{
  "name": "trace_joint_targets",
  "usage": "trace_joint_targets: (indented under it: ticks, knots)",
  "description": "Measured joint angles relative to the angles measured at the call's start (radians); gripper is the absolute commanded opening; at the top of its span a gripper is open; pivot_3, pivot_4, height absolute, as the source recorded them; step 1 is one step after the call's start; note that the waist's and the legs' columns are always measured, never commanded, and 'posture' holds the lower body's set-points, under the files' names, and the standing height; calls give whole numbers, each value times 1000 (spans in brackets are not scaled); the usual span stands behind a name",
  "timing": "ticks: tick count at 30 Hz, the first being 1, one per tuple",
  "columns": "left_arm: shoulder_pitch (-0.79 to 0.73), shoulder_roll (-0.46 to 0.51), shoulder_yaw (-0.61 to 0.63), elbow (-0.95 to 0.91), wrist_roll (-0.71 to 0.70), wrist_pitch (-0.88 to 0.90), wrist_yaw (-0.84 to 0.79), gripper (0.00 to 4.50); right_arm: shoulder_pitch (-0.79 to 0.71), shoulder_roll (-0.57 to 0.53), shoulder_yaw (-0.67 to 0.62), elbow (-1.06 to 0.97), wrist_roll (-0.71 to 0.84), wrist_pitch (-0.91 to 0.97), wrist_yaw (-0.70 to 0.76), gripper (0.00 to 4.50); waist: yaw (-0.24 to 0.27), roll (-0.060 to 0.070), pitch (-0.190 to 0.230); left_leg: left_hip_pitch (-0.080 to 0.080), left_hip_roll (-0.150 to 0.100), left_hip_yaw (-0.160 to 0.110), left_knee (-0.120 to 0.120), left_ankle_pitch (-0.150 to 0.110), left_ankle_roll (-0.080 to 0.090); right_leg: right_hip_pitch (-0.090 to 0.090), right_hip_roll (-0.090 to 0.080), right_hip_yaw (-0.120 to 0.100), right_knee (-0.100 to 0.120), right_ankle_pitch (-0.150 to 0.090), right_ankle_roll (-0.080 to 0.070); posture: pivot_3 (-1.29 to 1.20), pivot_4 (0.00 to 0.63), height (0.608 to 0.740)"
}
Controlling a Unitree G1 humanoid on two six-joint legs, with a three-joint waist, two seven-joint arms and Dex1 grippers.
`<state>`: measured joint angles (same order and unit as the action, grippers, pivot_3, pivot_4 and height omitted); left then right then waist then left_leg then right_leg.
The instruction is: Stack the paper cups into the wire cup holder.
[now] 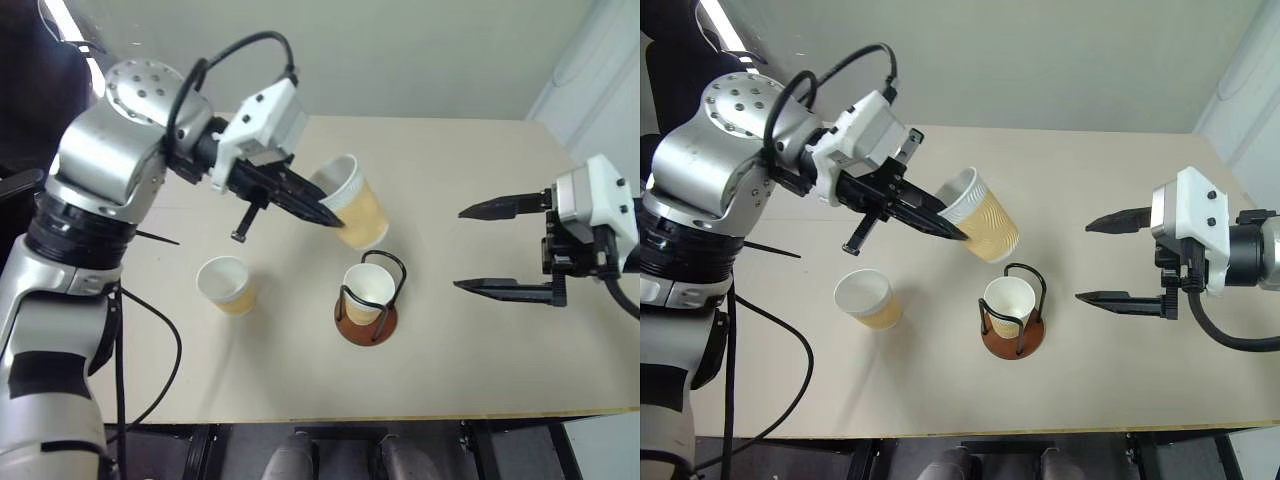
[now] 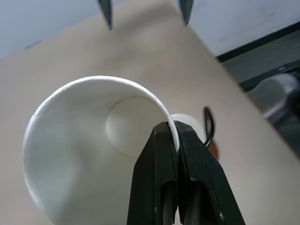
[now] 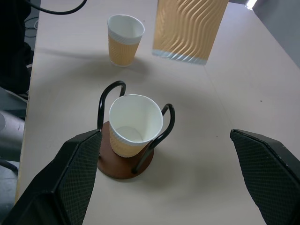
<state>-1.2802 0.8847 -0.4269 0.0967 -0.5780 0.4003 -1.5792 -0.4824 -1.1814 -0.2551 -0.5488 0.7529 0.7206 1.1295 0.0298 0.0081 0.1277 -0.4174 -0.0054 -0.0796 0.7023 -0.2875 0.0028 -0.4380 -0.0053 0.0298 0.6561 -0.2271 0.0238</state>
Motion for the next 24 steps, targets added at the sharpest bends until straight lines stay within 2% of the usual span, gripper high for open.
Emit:
trace_joint_targets:
  ticks: [5,11,24]
  knots:
    - [-32,10,-126,11,-2,-73,0,26,4,2,0,-9,8,2,-20,4500,2,0,0,0,0,0,0,0,0,0,0,0,0,0,0,0,150,740]
    - [-55,8,-261,66,47,-243,0,26,4,6,0,-14,11,6,-53,4500,1,0,0,0,0,0,0,0,0,0,0,0,0,0,0,0,150,740]
    - [-105,-33,-325,84,20,-308,0,26,39,6,-12,-45,19,8,-92,4500,2,0,0,-1,0,0,-1,-1,1,1,0,0,-3,1,1,0,150,740]
